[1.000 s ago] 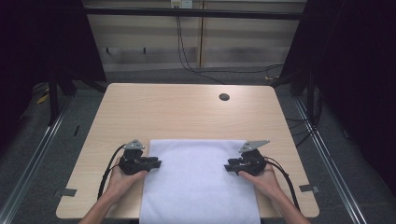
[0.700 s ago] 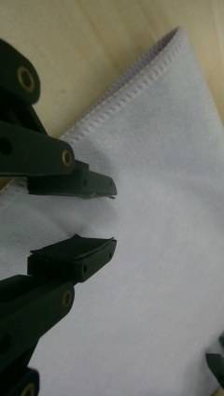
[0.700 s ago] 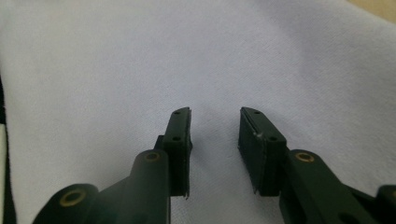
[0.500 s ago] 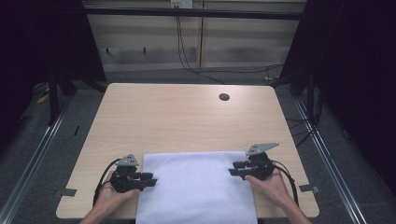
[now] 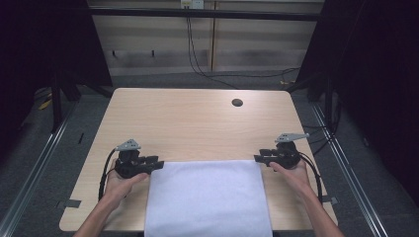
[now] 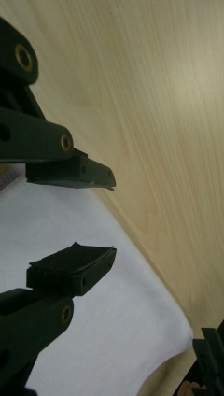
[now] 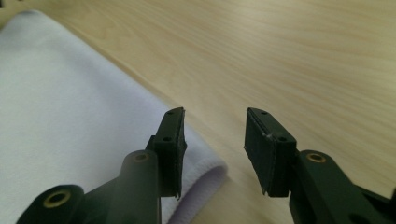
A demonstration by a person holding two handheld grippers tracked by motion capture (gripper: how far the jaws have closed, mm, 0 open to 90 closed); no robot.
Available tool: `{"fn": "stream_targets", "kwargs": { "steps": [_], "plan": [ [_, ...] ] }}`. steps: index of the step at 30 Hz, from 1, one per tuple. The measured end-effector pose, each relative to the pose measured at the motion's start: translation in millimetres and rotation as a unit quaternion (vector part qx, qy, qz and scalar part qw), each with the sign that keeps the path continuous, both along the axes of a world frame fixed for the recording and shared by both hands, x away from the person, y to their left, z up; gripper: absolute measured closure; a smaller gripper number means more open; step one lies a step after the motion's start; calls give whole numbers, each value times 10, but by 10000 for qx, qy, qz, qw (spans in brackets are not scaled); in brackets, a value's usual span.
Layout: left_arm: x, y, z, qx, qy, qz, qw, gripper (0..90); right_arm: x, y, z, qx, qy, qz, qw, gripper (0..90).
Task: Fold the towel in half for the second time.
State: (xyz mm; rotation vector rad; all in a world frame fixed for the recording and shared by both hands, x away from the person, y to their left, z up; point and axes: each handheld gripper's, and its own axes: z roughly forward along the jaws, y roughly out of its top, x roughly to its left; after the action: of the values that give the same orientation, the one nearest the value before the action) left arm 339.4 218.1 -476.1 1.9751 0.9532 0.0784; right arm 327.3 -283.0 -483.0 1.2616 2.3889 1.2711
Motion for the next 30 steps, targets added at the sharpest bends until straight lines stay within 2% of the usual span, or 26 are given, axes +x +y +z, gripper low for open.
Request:
{"fn": "stream_targets", "kwargs": {
  "steps": [2,3,4,6,8,10,12,14,17,19,21,22,24,26,28,29,30],
  "plan": [
    [60,21,-52,126,56,61,9999,583,24,25,-34,66,51,72,9999,592],
    [85,30,-80,144,110,60,9998,580,29,39,-56,27,104,137,9998,593],
    [95,41,-95,211,92,79,9997,575,25,52,-78,-63,131,177,9997,593],
    [101,58,-107,204,60,82,9997,561,11,56,-122,-196,245,213,9993,590],
    [106,110,-136,255,118,16,9996,526,-13,43,-156,-276,261,226,9990,592],
    [96,138,-170,306,141,19,9994,509,-36,55,-188,-372,311,265,9985,616],
    [102,161,-213,321,160,-30,9994,496,-53,73,-190,-406,254,280,9985,635],
    [117,164,-254,371,229,-86,9990,491,-45,82,-186,-468,248,303,9981,706],
    [109,118,-278,373,177,-217,9989,492,-21,86,-215,-265,320,344,9985,800],
    [104,83,-291,291,174,-313,9989,494,-3,86,-215,-225,385,339,9984,830],
    [91,54,-294,350,107,-371,9986,538,1,81,-213,-179,448,335,9983,846],
    [92,50,-298,333,153,-450,9983,589,0,80,-212,-154,462,319,9983,851],
    [81,24,-314,311,183,-631,9974,777,-1,79,-208,-146,456,327,9983,856],
    [67,4,-300,390,191,-592,9973,820,-3,77,-201,-161,449,324,9983,860],
    [72,20,-286,358,239,-557,9975,835,-5,70,-177,-125,479,340,9982,863],
    [72,38,-267,327,165,-496,9981,837,-5,63,-154,-74,466,331,9983,864],
    [62,52,-230,280,-22,-370,9989,839,-5,47,-118,-3,432,307,9986,866]
  ]
}}
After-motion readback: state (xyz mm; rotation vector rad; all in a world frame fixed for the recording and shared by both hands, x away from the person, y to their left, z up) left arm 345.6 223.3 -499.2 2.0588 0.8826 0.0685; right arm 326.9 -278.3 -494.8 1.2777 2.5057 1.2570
